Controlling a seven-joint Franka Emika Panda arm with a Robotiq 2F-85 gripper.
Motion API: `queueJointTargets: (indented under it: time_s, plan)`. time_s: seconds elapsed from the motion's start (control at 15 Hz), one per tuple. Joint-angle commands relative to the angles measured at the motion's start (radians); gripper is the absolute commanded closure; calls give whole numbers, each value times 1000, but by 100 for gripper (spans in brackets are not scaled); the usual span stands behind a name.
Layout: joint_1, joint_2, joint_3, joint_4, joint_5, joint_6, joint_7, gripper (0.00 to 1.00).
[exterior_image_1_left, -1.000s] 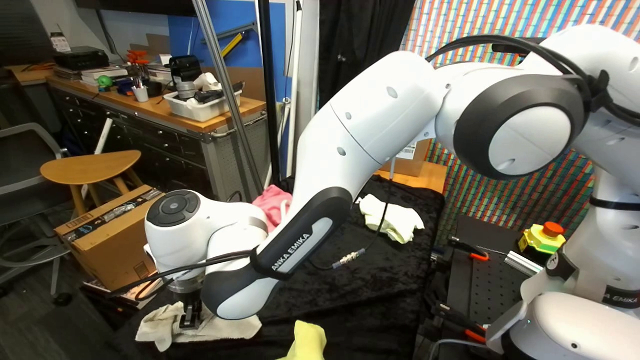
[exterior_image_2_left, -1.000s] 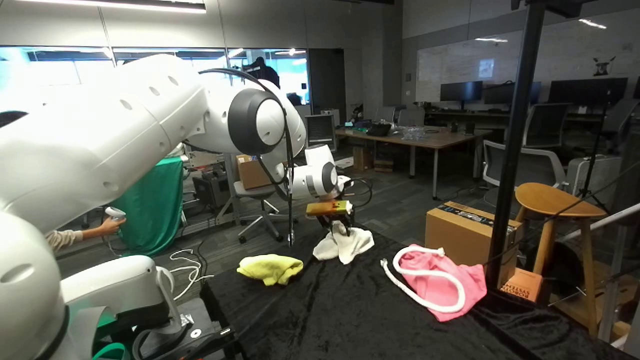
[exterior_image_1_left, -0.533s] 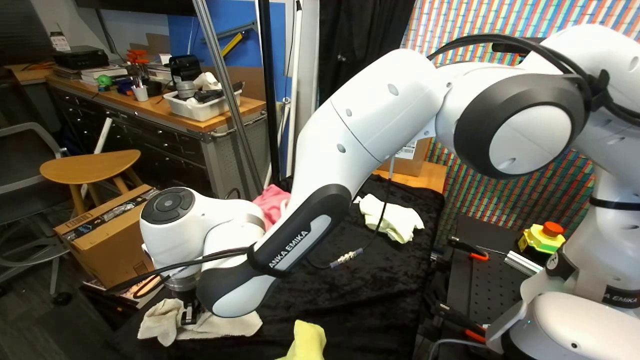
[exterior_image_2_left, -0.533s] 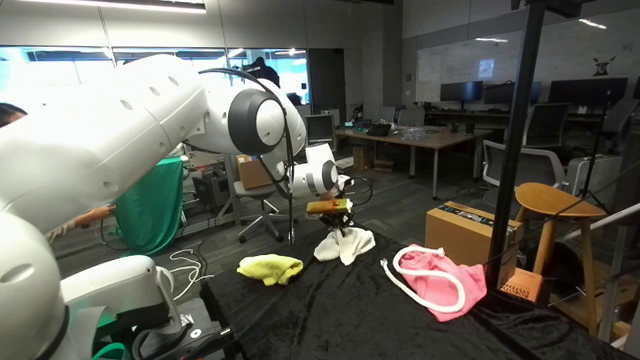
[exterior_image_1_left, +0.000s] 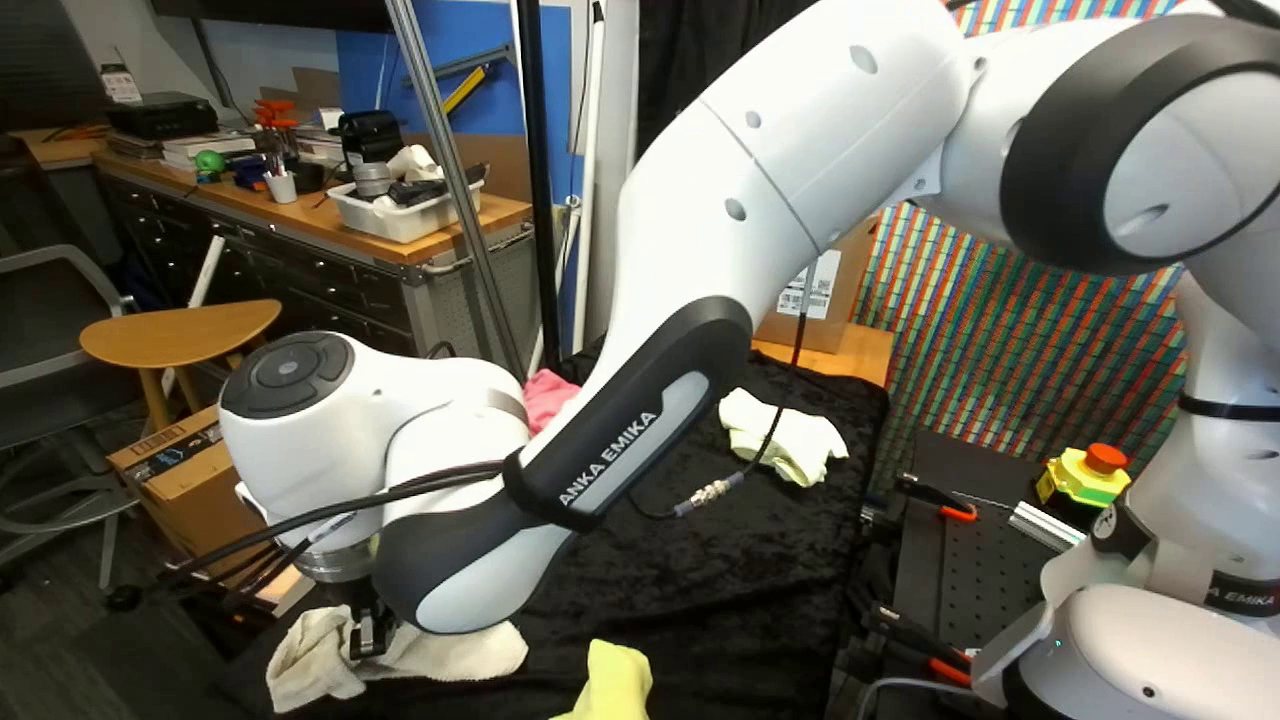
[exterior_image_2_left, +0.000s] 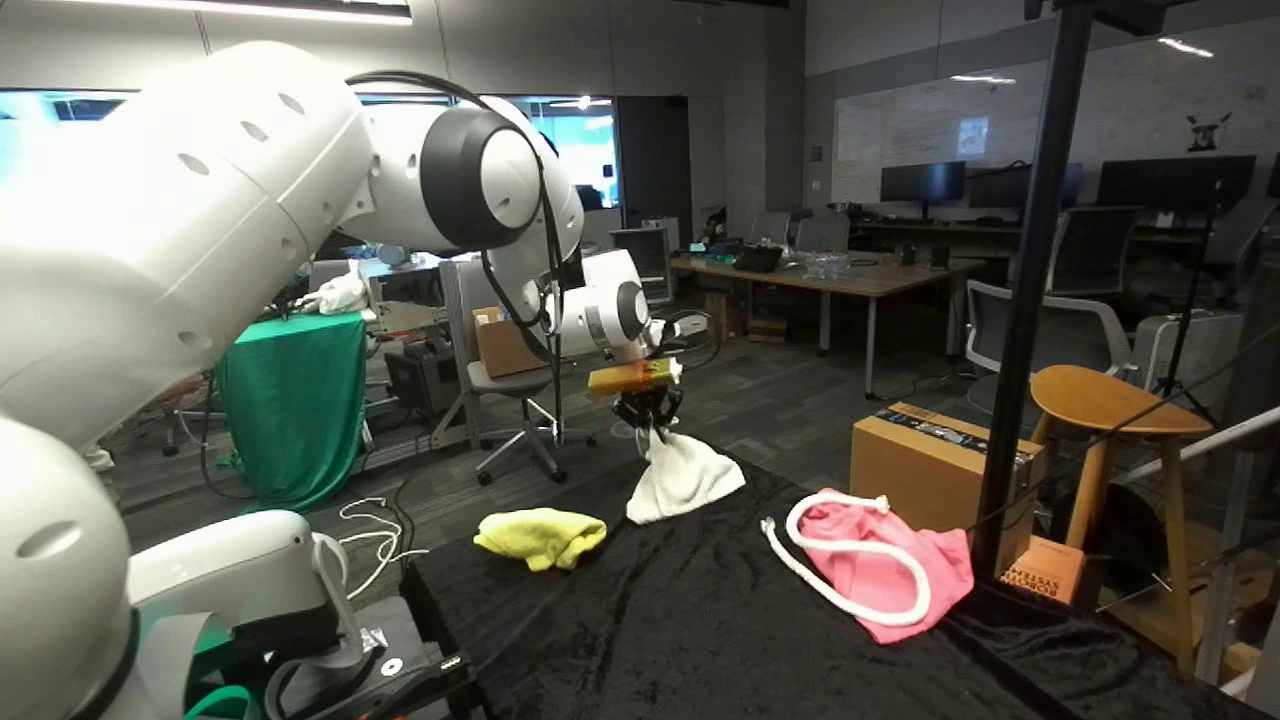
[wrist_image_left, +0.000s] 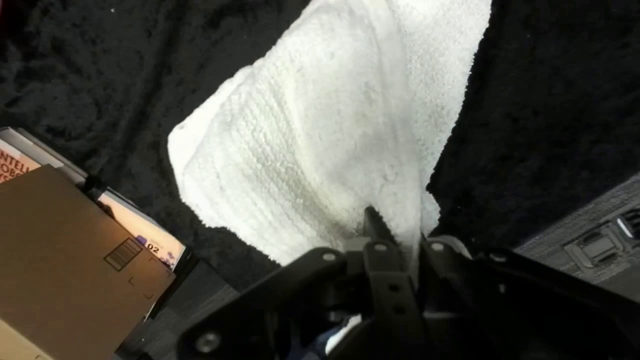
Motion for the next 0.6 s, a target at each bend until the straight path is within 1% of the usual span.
queueJointTargets:
  time_s: [0.0, 0.2, 0.53]
  plan:
    - [-11, -187, 0, -172, -29, 18, -14, 98]
    - [-36, -307, -23, -254, -35, 36, 6, 98]
    - [-125, -482, -62, -364, -37, 62, 26, 98]
